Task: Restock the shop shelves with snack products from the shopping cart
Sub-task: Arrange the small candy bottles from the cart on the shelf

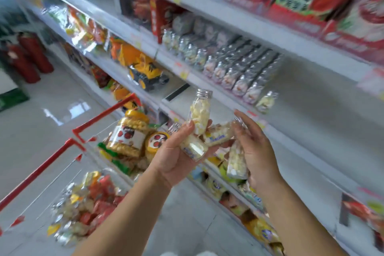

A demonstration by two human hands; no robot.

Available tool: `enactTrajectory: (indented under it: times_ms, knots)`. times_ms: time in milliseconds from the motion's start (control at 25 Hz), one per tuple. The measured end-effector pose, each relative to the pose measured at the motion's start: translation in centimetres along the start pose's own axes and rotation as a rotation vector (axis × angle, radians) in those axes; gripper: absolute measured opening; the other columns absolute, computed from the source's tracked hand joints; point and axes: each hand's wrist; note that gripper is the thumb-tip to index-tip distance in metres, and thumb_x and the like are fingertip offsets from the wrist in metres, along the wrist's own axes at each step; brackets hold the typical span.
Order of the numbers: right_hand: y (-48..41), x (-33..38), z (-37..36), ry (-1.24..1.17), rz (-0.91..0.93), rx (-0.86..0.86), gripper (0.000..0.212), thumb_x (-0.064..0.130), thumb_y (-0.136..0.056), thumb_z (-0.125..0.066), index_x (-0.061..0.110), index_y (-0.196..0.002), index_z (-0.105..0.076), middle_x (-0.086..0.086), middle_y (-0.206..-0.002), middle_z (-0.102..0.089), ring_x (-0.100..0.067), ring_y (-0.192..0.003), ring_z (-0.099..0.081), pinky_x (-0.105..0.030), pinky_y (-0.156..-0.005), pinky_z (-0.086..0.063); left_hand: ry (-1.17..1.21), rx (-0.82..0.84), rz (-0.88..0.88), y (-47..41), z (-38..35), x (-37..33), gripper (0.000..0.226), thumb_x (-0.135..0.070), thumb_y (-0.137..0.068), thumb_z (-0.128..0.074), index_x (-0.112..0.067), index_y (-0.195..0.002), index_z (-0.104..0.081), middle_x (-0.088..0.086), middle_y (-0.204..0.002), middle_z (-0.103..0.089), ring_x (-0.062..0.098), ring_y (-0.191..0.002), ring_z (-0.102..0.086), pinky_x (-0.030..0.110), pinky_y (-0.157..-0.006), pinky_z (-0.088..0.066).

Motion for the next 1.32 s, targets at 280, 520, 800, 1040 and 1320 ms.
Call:
enactTrajectory:
  times_ms: [280, 520, 800, 1040, 1320]
  knots:
    - [-3.9, 3.7, 12.0, 0.06, -0.048, -0.047, 0.027, 0.022, -0.085, -0.07, 0.015, -0.11, -0.064, -0.009, -0.09, -0.07, -0.02, -0.067, -0.069, -0.031, -0.047, -0.05, 0.026, 0.096, -0.089, -7.0, -7.6, 8.3, 0.038, -0.028, -0.083, -0.074, -0.005, -0.112, -0.072, 0.015, -0.119, -0.069, 0.03, -0.116, -0.064, 0.045, -0.107, -0.047]
    - [-7.9, 5.1, 16.2, 0.277, 0.096, -0.18, 0.029, 0.022, -0.084, -0.074, 0.043, -0.1, -0.063, 0.005, -0.102, -0.065, -0.02, -0.084, -0.07, -0.046, -0.068, -0.059, 0.098, -0.121, -0.032, -10.3, -8.3, 9.0, 0.052, -0.025, -0.075, -0.078, -0.008, -0.123, -0.064, 0.011, -0.116, -0.07, 0.024, -0.119, -0.063, 0.055, -0.112, -0.039]
    - [-17.7, 3.2, 18.1, 0.8, 0.126, -0.11, 0.044, 0.026, -0.079, -0.072, 0.062, -0.097, -0.055, 0.012, -0.114, -0.065, -0.017, -0.109, -0.062, -0.048, -0.097, -0.05, 0.067, -0.23, 0.065, -11.1, -5.0, 4.7, 0.043, -0.023, -0.08, -0.063, -0.008, -0.12, -0.064, 0.011, -0.111, -0.073, 0.025, -0.121, -0.062, 0.054, -0.105, -0.044]
    - [-17.7, 3.6, 16.6, 0.55, -0.025, -0.091, 0.056, 0.004, -0.089, -0.064, 0.034, -0.135, -0.052, -0.003, -0.12, -0.062, -0.018, -0.092, -0.064, -0.034, -0.079, -0.055, 0.018, -0.182, 0.142, -12.2, -3.7, 2.9, 0.045, -0.023, -0.079, -0.064, -0.009, -0.122, -0.064, 0.01, -0.11, -0.074, 0.025, -0.119, -0.063, 0.054, -0.102, -0.047]
    - [-16.3, 4.6, 15.5, 0.256, -0.296, -0.195, 0.029, 0.05, -0.087, -0.065, 0.025, -0.102, -0.063, -0.017, -0.105, -0.071, -0.037, -0.079, -0.072, -0.04, -0.065, -0.058, 0.03, -0.174, 0.191, -13.6, -4.7, 3.5, 0.056, -0.023, -0.078, -0.065, -0.009, -0.132, -0.059, 0.01, -0.115, -0.071, 0.025, -0.121, -0.064, 0.053, -0.098, -0.05]
Point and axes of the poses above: each hand's wrist, its own y-axis away from the middle knuckle, its own z-axis out of the back of the hand, x = y × z
